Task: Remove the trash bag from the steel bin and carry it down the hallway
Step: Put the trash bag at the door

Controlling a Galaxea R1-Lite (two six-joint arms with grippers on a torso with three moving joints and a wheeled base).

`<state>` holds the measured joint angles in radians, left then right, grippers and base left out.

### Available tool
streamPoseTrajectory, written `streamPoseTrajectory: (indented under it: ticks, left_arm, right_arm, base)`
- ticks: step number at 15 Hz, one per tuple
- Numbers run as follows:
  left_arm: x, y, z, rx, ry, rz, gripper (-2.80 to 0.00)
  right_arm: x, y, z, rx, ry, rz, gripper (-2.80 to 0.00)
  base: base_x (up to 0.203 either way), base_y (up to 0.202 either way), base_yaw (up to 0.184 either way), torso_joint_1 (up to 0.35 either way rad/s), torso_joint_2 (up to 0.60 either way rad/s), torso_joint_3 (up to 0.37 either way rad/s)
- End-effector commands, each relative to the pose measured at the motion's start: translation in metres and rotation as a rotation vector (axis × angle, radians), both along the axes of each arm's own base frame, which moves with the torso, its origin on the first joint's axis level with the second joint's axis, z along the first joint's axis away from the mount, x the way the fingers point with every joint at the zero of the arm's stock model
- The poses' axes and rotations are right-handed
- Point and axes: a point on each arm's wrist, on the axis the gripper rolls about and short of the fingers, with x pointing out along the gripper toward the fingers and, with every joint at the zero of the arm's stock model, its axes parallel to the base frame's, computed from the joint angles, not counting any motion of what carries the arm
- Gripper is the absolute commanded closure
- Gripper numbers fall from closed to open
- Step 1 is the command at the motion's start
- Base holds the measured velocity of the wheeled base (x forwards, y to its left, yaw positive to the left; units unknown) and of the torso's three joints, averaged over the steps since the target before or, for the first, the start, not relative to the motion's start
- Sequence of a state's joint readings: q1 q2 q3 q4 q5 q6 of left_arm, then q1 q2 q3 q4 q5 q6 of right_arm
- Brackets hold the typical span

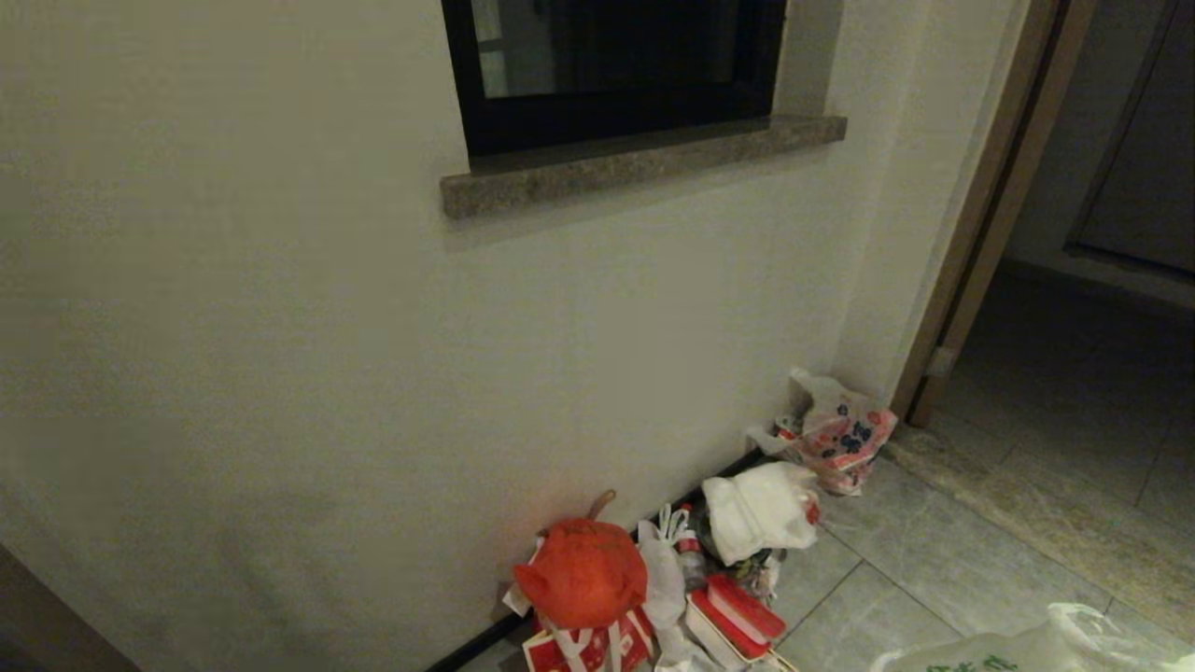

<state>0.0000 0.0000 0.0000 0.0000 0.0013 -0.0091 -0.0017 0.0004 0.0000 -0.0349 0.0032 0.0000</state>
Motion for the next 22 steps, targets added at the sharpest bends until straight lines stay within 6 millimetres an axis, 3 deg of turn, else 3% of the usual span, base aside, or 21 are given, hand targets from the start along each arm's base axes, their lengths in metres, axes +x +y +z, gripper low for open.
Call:
streamPoseTrajectory:
  ticks: [1,14,22]
  left_arm:
    - [0.0001,0.0000,0.0000,0.000,0.002,0.000,0.00]
    - [0.0001,0.0000,-0.0004,0.000,0.002,0.000,0.00]
    - [0.0002,0.0000,-0.0004,-0.002,0.003,0.000,0.00]
  right_arm:
    - [0.0010,0.0000,-0.0033,0.001,0.013,0.000,0.00]
    - [0.0010,0.0000,-0.0033,0.000,0.013,0.002,0.00]
    - [0.0010,0.0000,-0.0033,0.000,0.013,0.001,0.00]
  base:
    - [0.000,0.000,0.000,0.000,0.00,0.000]
    - [0.001,-0.006,0.145,0.003,0.00,0.003]
    - [0.000,0.000,0.000,0.000,0.00,-0.025]
